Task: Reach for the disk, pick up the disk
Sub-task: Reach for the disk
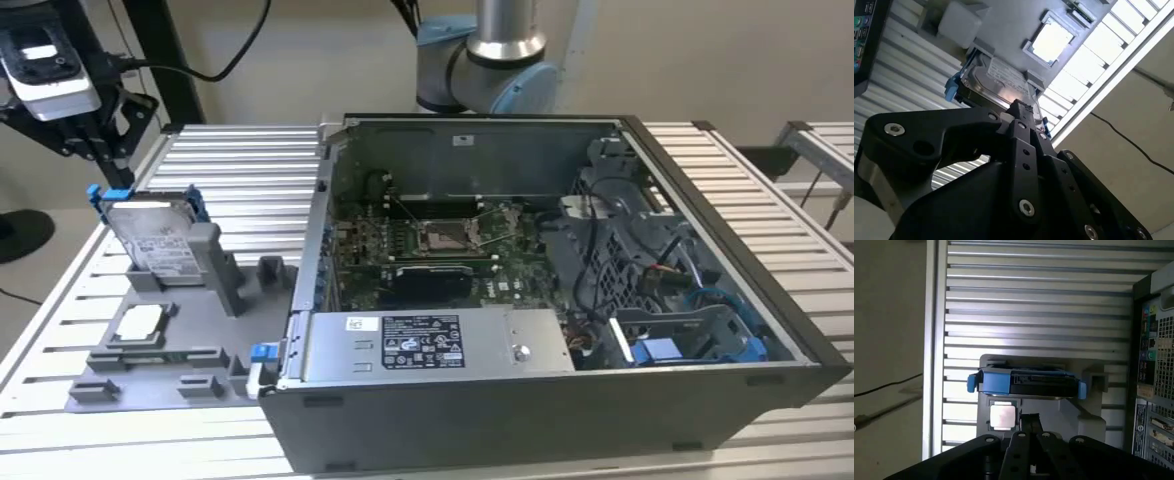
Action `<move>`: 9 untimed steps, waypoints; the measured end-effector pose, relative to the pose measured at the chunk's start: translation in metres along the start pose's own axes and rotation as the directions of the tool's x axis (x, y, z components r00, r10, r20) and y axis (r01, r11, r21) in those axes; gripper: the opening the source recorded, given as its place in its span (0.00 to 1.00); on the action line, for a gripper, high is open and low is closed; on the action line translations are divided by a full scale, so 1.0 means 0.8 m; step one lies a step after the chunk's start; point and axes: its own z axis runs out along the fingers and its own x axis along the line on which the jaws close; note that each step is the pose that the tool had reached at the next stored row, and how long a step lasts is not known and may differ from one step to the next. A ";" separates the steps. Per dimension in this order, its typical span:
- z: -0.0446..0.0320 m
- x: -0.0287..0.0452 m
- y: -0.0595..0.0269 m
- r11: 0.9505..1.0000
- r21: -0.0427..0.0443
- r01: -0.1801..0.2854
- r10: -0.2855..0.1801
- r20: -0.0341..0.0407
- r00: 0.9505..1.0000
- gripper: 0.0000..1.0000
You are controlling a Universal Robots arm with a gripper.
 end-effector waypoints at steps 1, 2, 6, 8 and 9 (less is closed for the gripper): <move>0.0002 -0.0001 0.005 1.000 0.000 0.000 0.000 0.000 1.000 0.00; 0.0005 -0.0003 0.010 1.000 0.000 0.000 0.000 0.000 1.000 0.00; 0.0014 0.0001 0.028 1.000 0.002 0.000 0.000 0.000 1.000 0.00; 0.0017 0.0054 0.029 1.000 0.002 0.000 0.000 0.000 1.000 0.00; 0.0019 0.0099 0.029 1.000 0.002 0.000 0.000 0.000 1.000 0.00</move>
